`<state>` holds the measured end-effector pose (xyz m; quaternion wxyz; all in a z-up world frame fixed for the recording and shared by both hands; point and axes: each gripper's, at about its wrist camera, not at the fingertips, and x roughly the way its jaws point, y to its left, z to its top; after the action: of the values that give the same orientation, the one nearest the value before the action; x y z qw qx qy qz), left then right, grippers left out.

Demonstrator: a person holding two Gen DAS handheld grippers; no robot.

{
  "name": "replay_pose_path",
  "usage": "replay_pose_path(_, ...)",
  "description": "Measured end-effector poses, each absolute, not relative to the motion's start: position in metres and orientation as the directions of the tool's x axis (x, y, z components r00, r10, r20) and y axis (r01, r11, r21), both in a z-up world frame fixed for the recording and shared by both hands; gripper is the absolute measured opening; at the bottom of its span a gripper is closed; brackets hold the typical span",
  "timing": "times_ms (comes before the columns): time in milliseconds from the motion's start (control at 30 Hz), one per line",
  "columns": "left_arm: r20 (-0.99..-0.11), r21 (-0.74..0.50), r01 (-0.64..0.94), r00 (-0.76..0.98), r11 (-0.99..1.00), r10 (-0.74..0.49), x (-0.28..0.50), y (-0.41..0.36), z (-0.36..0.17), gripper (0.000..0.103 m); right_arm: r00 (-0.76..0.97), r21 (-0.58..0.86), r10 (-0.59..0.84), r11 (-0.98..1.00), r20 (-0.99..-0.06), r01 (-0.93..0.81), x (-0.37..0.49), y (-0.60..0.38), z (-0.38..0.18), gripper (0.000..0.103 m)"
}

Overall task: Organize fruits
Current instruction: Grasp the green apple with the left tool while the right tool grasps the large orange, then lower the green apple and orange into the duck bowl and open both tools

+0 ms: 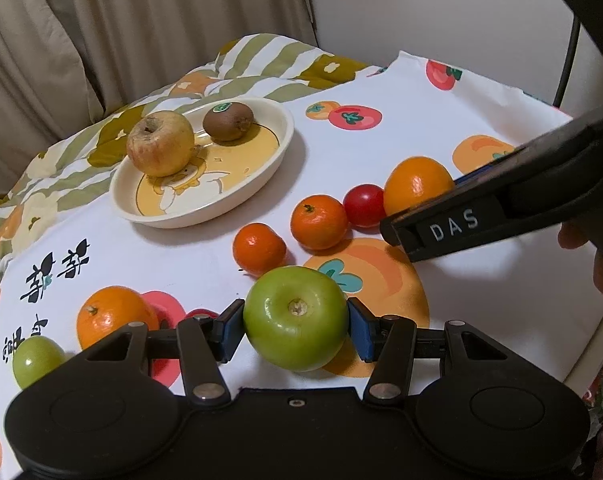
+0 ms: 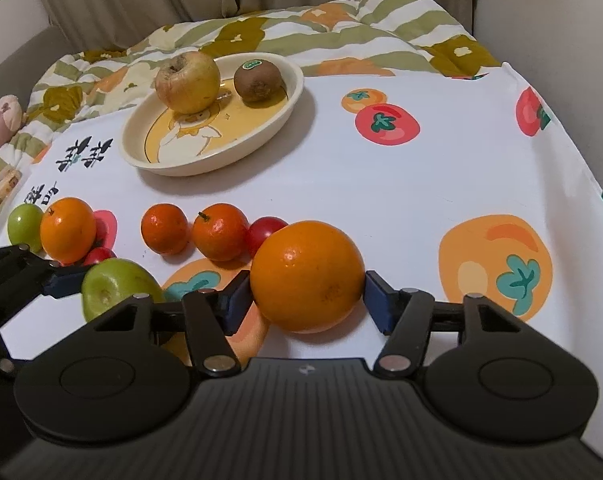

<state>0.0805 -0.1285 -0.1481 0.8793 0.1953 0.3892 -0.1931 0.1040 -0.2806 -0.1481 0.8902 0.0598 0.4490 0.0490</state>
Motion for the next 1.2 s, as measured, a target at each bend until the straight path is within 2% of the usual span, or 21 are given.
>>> replay_pose_path(267, -0.742, 0.170, 0.462, 0.641, 0.870, -0.195, 0.074, -0.116, -0.127, 0.058, 0.610, 0.150, 0.128, 0.989, -0.782, -0.014, 0.091, -0.280, -0.131, 0.074)
replay_pose_path(767, -0.664, 0.137, 0.388, 0.719, 0.911, -0.206, 0.066, -0.082, -0.056, 0.058, 0.659, 0.137, 0.101, 0.991, -0.745, 0.003, 0.072, -0.272, -0.062, 0.074)
replay_pose_path(1000, -0.626, 0.148, 0.357, 0.756, 0.922, -0.192, 0.079, -0.072, -0.026, 0.058, 0.688, 0.146, 0.126, 0.989, -0.714, -0.030, 0.087, -0.273, -0.029, 0.074)
replay_pose_path(1200, -0.627, 0.138, 0.307, 0.763, 0.942, -0.157, 0.103, -0.074, -0.018, 0.058, 0.697, 0.145, 0.168, 0.985, -0.697, -0.093, 0.119, -0.274, -0.018, 0.074)
